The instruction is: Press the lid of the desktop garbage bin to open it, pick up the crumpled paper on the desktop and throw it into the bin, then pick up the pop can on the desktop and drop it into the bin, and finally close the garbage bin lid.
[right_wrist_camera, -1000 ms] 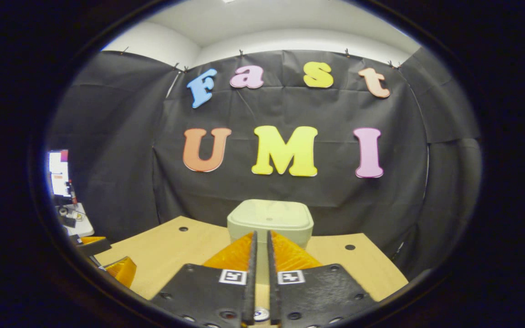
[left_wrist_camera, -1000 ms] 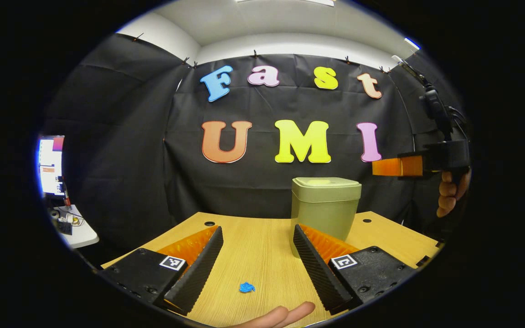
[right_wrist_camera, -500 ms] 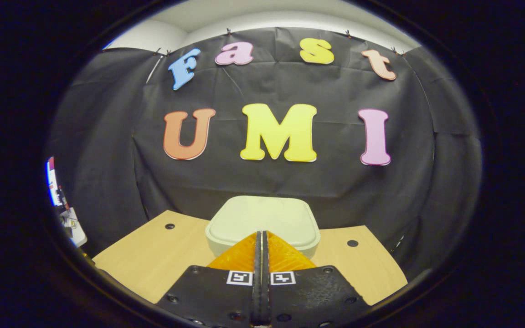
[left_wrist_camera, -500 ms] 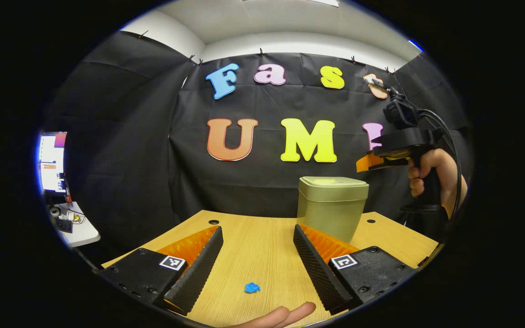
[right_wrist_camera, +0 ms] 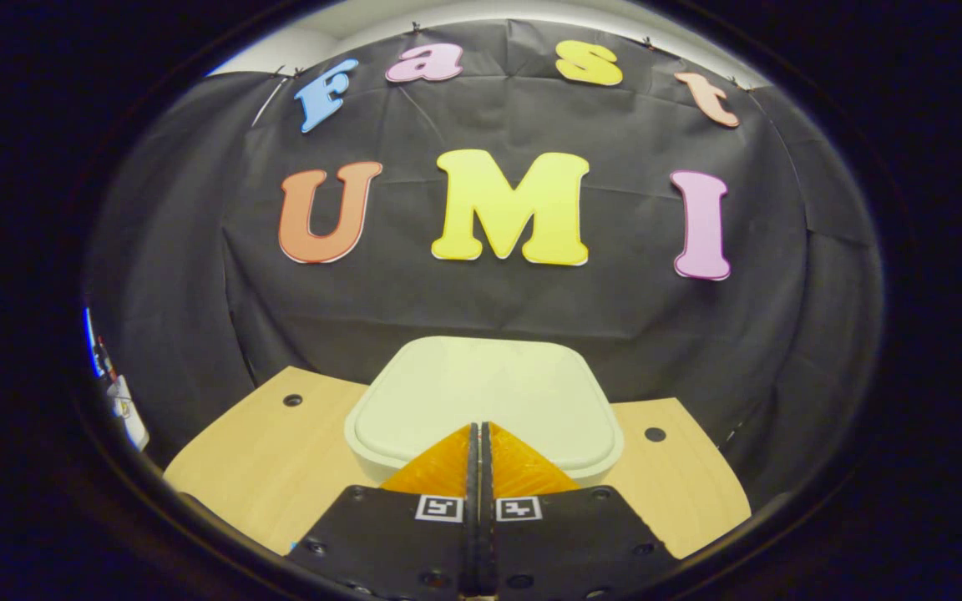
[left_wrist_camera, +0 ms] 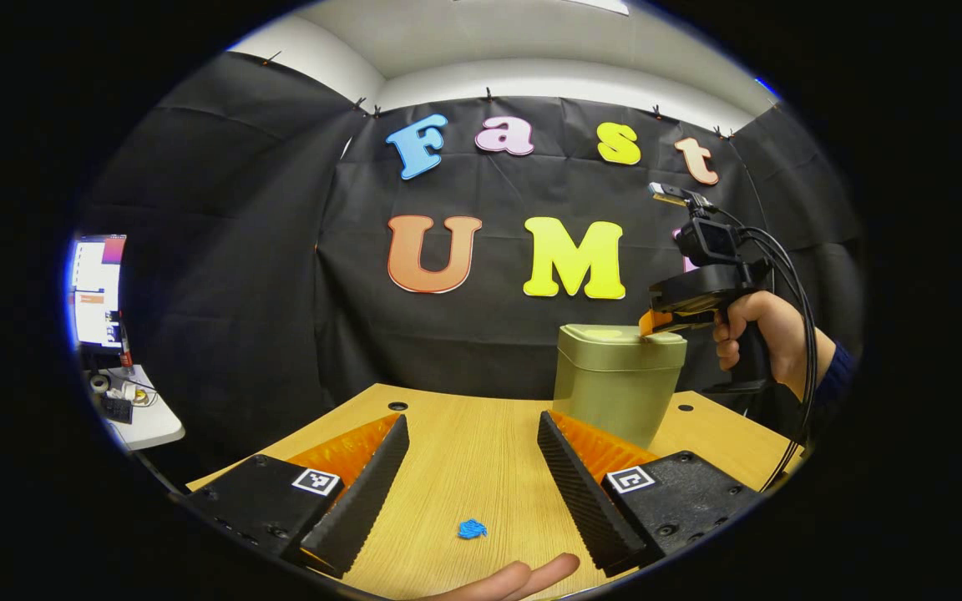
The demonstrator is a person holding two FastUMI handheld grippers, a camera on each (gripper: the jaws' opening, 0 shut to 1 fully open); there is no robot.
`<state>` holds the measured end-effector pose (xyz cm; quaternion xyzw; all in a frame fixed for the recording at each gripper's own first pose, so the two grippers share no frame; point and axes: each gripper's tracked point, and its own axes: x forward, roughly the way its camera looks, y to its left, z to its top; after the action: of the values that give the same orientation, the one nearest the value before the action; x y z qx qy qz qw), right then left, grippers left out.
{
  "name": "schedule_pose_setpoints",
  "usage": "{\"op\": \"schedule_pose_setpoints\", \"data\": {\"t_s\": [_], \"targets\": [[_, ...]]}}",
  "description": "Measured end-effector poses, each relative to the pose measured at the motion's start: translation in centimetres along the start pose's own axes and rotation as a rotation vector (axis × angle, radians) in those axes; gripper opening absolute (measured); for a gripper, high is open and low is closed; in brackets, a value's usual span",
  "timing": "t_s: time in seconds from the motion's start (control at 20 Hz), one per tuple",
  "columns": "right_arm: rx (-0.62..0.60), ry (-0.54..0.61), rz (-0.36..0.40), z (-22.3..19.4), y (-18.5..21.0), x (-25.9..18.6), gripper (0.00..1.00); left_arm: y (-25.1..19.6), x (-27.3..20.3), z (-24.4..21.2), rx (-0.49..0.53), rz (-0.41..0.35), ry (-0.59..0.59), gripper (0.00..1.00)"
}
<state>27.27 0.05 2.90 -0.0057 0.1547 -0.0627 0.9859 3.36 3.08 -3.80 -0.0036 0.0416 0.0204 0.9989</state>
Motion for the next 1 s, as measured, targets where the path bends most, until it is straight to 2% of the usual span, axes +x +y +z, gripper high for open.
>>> {"op": "schedule_pose_setpoints", "data": {"t_s": [0.2, 0.45, 0.7, 1.0], "targets": [[0.001, 0.025, 0.028, -0.7, 0.1, 0.4, 0.0, 0.5, 0.3, -0.3, -0.007, 0.007, 0.01, 1.0], [0.016, 0.044, 0.013, -0.2, 0.1, 0.6, 0.01, 0.5, 0.3, -0.1, -0.01, 0.007, 0.007, 1.0], [0.009, -0.051, 0.024, 2.2, 1.0, -0.7, 0.0, 1.0, 0.4, -0.3, -0.006, 0.013, 0.009, 1.0], [0.061, -0.197, 0.037, 5.4, 0.9, -6.5, 0.0, 1.5, 1.0, -1.0, -0.006, 0.022, 0.03, 1.0]]}}
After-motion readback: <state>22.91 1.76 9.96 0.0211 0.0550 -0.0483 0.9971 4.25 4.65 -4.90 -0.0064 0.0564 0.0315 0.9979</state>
